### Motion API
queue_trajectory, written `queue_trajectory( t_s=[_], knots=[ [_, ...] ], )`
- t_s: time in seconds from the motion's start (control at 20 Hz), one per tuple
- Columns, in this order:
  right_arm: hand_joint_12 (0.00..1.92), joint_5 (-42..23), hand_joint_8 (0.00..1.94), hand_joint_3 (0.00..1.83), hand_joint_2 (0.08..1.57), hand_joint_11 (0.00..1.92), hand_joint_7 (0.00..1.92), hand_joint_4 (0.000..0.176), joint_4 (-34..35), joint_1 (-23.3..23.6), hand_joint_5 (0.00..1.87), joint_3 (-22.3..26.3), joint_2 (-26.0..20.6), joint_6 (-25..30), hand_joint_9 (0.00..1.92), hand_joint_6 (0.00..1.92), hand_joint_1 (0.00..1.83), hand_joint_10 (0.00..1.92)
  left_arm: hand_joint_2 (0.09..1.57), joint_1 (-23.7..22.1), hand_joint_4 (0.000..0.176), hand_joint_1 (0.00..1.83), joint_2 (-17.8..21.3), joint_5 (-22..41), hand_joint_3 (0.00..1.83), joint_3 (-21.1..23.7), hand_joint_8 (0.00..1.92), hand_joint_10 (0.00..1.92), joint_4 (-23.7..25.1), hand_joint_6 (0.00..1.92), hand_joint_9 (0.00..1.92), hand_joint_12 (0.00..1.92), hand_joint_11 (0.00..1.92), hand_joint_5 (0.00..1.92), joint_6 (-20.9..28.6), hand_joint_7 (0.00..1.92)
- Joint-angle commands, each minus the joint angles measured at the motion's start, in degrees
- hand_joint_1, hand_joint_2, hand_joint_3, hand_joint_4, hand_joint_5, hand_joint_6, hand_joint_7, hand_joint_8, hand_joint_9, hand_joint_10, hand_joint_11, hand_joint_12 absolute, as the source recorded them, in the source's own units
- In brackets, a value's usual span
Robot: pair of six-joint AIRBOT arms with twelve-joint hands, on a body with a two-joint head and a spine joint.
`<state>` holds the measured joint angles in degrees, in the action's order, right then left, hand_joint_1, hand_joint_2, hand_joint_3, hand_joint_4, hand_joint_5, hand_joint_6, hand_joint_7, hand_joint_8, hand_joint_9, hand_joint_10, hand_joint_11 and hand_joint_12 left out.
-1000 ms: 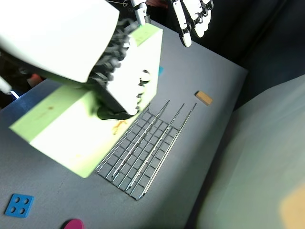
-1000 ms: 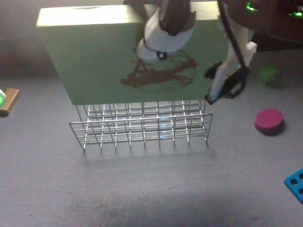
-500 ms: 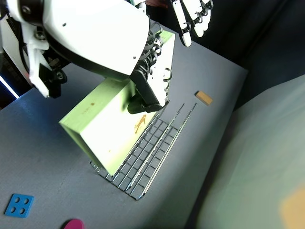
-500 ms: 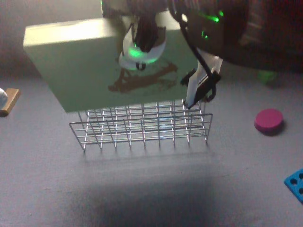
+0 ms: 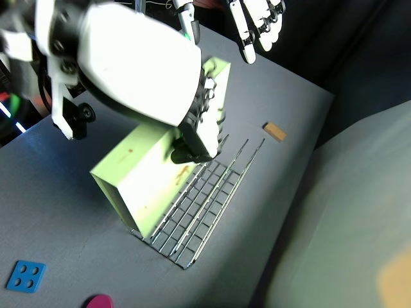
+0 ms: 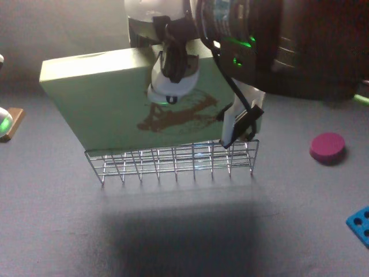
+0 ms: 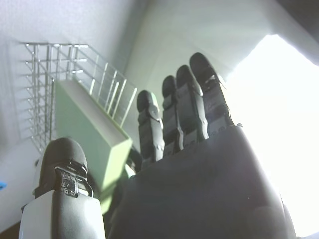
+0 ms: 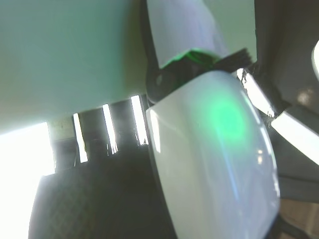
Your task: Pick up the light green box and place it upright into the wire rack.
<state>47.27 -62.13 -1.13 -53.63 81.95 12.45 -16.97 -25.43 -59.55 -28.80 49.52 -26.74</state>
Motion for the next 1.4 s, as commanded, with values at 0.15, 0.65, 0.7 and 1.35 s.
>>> queue_trajectory(
  t_s=[0.15, 0.65, 0.7, 1.35],
  knots=[
    [1.59, -4.1, 1.09, 0.0, 1.16, 0.71, 0.94, 0.0, -3.9, 0.0, 0.86, -2.1, 1.1, 0.4, 0.8, 1.01, 1.36, 1.46, 1.19, -0.8, 0.093, 0.29, 0.2, 3.1, 0.0, 0.1, 0.0, 0.0, 4.0, 0.0, 0.15, 0.55, 0.0, 0.29, -0.2, 0.19],
    [1.56, -5.9, 1.14, 0.0, 1.16, 0.7, 0.91, 0.0, -5.1, -4.7, 0.84, -6.0, 3.1, 4.3, 0.8, 1.04, 1.36, 1.45, 1.19, -1.4, 0.092, 0.3, 0.1, 2.7, 0.0, 1.4, 0.0, 0.0, 3.5, 0.0, 0.15, 0.56, 0.0, 0.3, -0.2, 0.18],
    [1.55, -6.1, 1.13, 0.0, 1.16, 0.7, 0.91, 0.0, -5.4, -5.1, 0.84, -6.3, 3.2, 4.8, 0.8, 1.04, 1.36, 1.45, 1.19, -1.4, 0.093, 0.3, 0.1, 2.7, 0.0, 1.4, 0.0, 0.0, 3.5, 0.0, 0.15, 0.56, 0.0, 0.3, -0.1, 0.18],
    [1.57, -7.0, 1.12, 0.0, 1.16, 0.71, 0.93, 0.0, -8.0, -9.5, 0.84, -9.2, 4.6, 9.0, 0.78, 1.05, 1.36, 1.47, 1.19, -2.1, 0.093, 0.31, -0.1, 3.8, 0.0, 2.5, 0.0, 0.0, 3.5, 0.0, 0.16, 0.57, 0.0, 0.29, 0.2, 0.16]
  ],
)
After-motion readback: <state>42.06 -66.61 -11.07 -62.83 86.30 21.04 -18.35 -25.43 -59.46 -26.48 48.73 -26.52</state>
